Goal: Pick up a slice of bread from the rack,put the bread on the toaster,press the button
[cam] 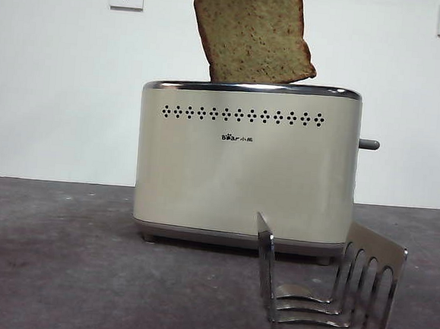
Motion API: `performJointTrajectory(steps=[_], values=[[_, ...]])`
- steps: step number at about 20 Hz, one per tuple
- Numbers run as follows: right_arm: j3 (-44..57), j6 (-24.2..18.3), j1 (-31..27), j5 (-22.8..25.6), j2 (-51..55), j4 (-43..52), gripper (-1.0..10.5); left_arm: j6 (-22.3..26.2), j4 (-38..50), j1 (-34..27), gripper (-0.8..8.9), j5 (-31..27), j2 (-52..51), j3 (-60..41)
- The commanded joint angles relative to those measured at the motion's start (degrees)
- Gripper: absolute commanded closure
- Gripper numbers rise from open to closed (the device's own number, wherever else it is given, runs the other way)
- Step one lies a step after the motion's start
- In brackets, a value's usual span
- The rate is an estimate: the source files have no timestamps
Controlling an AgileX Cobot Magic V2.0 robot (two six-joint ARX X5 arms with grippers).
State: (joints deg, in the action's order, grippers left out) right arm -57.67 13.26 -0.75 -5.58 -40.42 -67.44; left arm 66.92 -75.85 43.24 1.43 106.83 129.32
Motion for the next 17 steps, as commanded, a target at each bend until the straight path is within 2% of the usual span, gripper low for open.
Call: performJointTrajectory(steps=[1, 17], values=[[-0.3, -1.3, 0.0, 0.0, 0.0, 1.2, 9.5, 1.1, 0.2, 0.0, 8.27, 0.0, 0.1, 0.1], [-0.3, -1.6, 0.0, 0.0, 0.0, 4.4, 9.5, 2.7, 0.2, -1.8, 8.27, -1.0, 3.8, 0.1]])
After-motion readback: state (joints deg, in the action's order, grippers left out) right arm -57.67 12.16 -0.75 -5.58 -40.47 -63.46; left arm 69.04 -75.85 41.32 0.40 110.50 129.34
